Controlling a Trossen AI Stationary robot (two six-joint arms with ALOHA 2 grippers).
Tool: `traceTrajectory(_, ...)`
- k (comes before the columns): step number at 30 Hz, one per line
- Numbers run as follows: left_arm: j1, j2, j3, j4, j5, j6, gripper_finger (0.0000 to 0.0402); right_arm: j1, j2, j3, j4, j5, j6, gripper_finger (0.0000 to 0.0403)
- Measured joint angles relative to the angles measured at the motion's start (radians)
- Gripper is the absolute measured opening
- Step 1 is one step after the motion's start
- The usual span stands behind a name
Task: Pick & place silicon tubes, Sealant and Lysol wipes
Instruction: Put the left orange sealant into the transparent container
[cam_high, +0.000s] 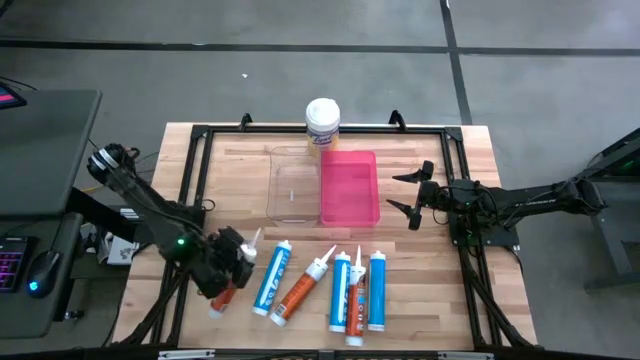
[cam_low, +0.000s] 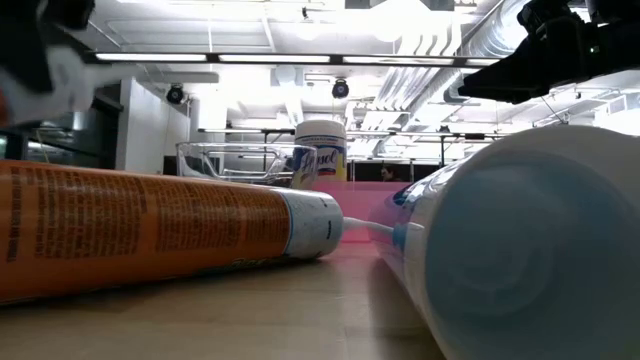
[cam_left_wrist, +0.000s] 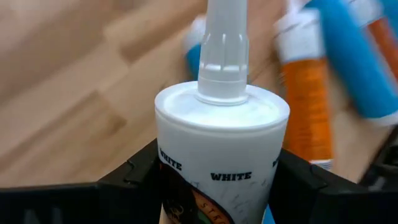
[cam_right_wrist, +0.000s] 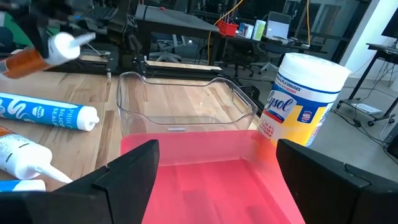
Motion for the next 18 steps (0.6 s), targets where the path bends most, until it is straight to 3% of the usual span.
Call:
traceTrajectory(6,-0.051,-0.097,0.0,0.045,-0.233,0.218,0.0198,0.0,0.0,0.0,0.0,0.0,0.0,0.0321)
traceTrajectory(12,-0.057,-0.145,0.002,0.132,-0.339,0.657,0.0197,0.0,0.0,0.0,0.0,0.0,0.0,0.0321)
traceTrajectory(18,-0.052,-0.147,0.002,0.27,-0.517,1.025,0.0197,0.0,0.0,0.0,0.0,0.0,0.0,0.0321)
